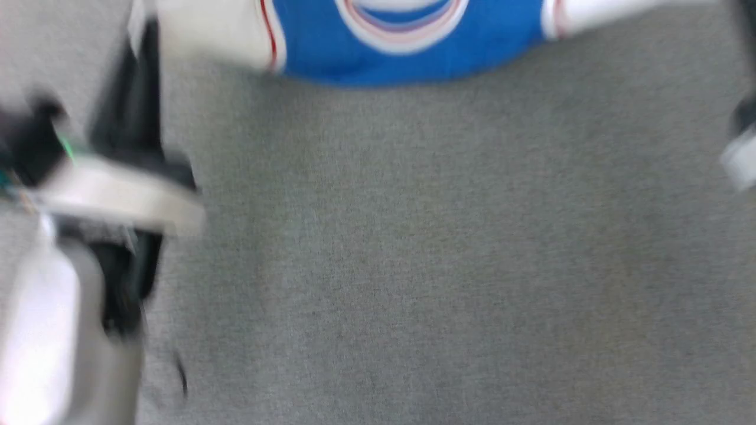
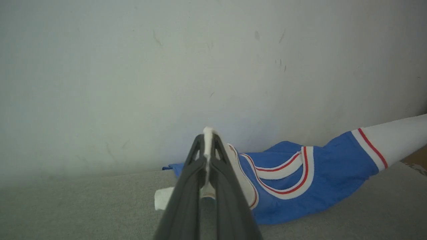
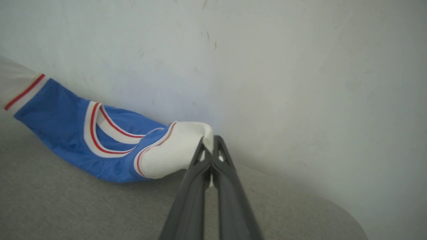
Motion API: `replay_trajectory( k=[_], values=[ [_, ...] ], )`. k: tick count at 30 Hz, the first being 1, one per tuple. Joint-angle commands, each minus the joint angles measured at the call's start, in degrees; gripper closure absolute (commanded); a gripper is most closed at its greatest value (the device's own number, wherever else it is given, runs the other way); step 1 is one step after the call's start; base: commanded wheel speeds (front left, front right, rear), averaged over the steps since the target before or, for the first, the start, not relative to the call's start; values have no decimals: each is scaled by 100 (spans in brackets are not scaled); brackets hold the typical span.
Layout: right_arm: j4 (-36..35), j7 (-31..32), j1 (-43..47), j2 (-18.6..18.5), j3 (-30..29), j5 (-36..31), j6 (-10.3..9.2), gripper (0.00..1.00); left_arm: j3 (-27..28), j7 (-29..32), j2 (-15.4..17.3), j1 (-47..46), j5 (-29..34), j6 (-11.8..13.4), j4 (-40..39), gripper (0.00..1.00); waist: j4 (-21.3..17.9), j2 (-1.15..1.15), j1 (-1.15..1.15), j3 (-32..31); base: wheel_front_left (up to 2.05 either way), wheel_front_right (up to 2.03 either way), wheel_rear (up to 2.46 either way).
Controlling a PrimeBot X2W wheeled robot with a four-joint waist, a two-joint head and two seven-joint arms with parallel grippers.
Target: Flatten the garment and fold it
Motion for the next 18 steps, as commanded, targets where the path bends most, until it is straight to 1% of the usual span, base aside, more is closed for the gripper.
replay_trajectory(
  k=[1, 3, 5, 6, 11, 15, 18],
  values=[
    [-217, 54, 539, 260, -158, -92, -12, 100, 15, -31, -19, 550, -52, 60, -110, 100, -95, 0, 2, -674, 0, 0, 0],
    [-414, 95, 1122, 511, -290, -196, -12, 100, 4, -54, -79, 1141, -131, 112, -203, 100, -120, 0, 2, -922, 0, 0, 0],
    [-591, 144, 1662, 704, -329, -266, -12, 100, -55, -7, -117, 1709, -239, 110, -290, 100, -139, 0, 2, -1159, 0, 0, 0],
    [-591, 144, 1662, 704, -329, -266, -12, 100, -55, -7, -117, 1709, -239, 110, -290, 100, -139, 0, 2, -1159, 0, 0, 0],
    [-777, 247, 2865, 1132, -674, -275, -12, 100, -140, 55, -206, 2893, -401, 209, -297, 100, -165, 0, 2, -1700, 0, 0, 0],
    [-881, 404, 3784, 1347, -1005, -317, -12, 100, -138, 162, -253, 3647, -663, 229, -154, 100, -168, 0, 2, -2076, 0, 0, 0],
    [-968, 536, 4454, 1460, -1213, -288, -12, 100, -98, 269, -213, 4117, -834, 223, -50, 100, -185, 0, 2, -2277, 0, 0, 0]
  ],
)
